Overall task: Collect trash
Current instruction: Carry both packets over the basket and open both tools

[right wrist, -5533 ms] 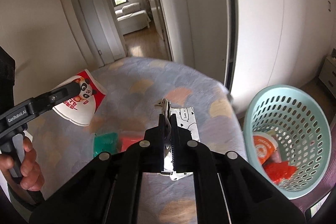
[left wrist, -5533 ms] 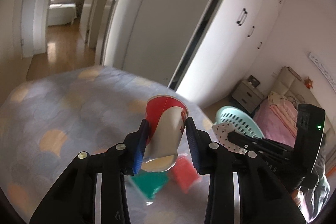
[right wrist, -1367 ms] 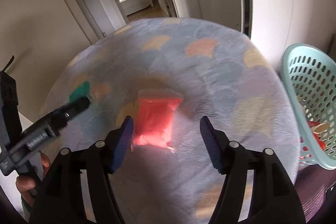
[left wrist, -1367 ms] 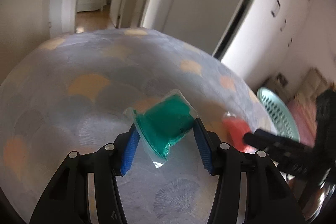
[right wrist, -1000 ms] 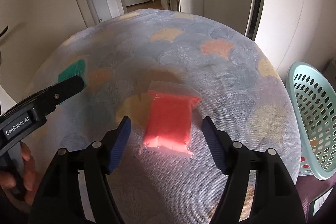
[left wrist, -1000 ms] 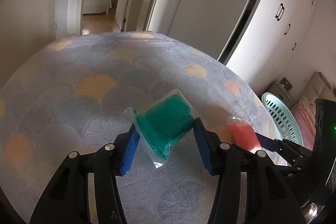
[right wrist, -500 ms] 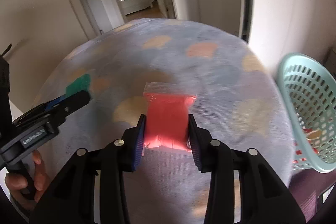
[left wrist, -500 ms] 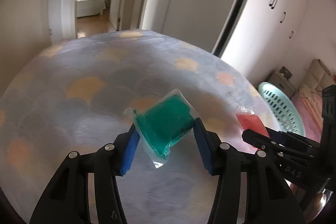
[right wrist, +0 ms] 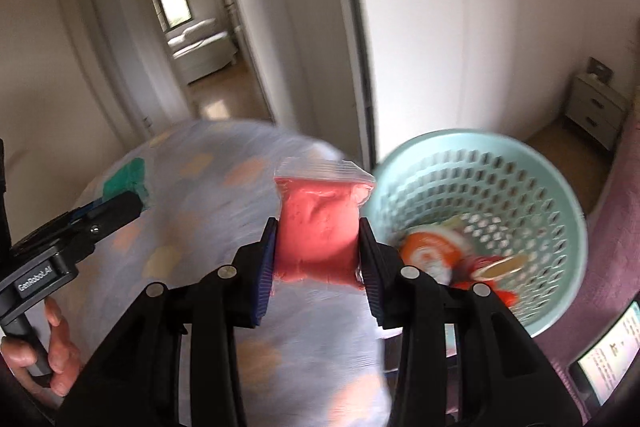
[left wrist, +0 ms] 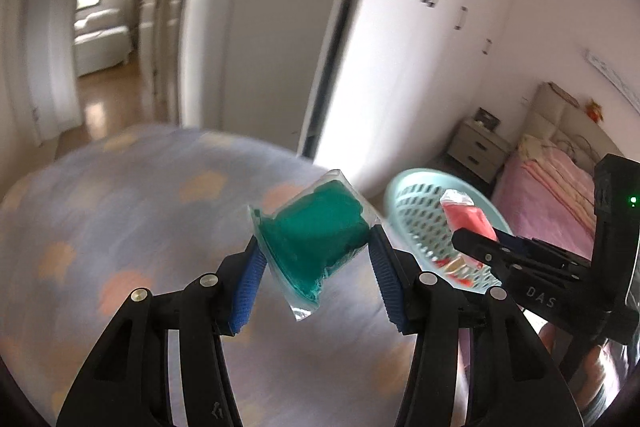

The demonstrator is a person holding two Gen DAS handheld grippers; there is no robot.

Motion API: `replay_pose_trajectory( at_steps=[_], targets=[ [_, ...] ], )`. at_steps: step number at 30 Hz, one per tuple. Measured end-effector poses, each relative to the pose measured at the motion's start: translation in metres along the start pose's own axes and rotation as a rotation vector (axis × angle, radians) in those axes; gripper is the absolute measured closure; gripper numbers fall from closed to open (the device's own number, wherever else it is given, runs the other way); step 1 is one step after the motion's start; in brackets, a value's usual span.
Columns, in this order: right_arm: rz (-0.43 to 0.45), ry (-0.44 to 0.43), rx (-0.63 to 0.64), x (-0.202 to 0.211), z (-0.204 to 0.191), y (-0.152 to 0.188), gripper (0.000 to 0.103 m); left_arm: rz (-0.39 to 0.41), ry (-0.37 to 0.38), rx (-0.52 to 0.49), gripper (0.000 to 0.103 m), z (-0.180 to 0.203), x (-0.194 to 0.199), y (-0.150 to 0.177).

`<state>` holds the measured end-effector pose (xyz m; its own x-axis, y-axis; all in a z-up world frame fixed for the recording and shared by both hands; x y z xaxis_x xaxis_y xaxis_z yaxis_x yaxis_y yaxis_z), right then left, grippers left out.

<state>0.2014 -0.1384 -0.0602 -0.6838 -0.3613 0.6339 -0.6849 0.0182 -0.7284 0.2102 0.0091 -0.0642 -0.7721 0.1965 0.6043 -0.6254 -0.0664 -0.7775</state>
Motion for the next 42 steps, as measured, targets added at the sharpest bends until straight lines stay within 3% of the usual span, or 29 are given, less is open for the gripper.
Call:
replay_pose_trajectory(
  at_steps=[5, 11, 17, 24, 26, 30, 33, 35, 42],
  targets=[
    [0.041, 0.062, -0.066, 0.013, 0.049, -0.019, 0.067, -0.01, 0.069, -0.059, 0.053, 0.05, -0.021, -0.023],
    [0.057, 0.169, -0.156, 0.023, 0.114, -0.029, 0.067, -0.084, 0.153, -0.073, 0.053, 0.097, -0.067, -0.032],
    [0.02, 0.25, -0.239, 0.016, 0.169, -0.026, 0.067, -0.203, 0.214, -0.123, 0.053, 0.142, -0.123, -0.011],
    [-0.014, 0.288, -0.274, -0.001, 0.201, -0.025, 0.067, -0.317, 0.215, -0.12, 0.052, 0.157, -0.186, 0.013],
    [-0.023, 0.294, -0.279, -0.007, 0.205, -0.028, 0.067, -0.339, 0.216, -0.115, 0.046, 0.16, -0.197, 0.016],
    [-0.027, 0.288, -0.303, -0.016, 0.217, -0.032, 0.066, -0.334, 0.218, -0.113, 0.031, 0.163, -0.202, 0.013],
    [-0.025, 0.292, -0.305, -0.023, 0.221, -0.036, 0.062, -0.315, 0.226, -0.112, 0.031, 0.16, -0.193, 0.009],
    [-0.017, 0.294, -0.309, -0.025, 0.22, -0.038, 0.047, -0.295, 0.227, -0.112, 0.031, 0.16, -0.184, 0.002],
    [0.002, 0.257, -0.311, -0.014, 0.209, -0.033, 0.046, -0.2, 0.173, -0.113, 0.028, 0.131, -0.139, -0.01]
  ],
)
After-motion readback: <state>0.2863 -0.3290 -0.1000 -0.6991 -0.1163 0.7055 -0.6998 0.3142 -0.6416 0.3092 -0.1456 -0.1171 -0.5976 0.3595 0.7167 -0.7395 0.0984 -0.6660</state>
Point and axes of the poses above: each gripper's, at about its wrist camera, not at the fingertips, and x roughly against the way its jaws point, z to its right, y to its underside, the point moved 9 cm from there along -x, roughly the way its jaws point, and after that the axes turned 4 degrees about -y, right-handed, at the moved point
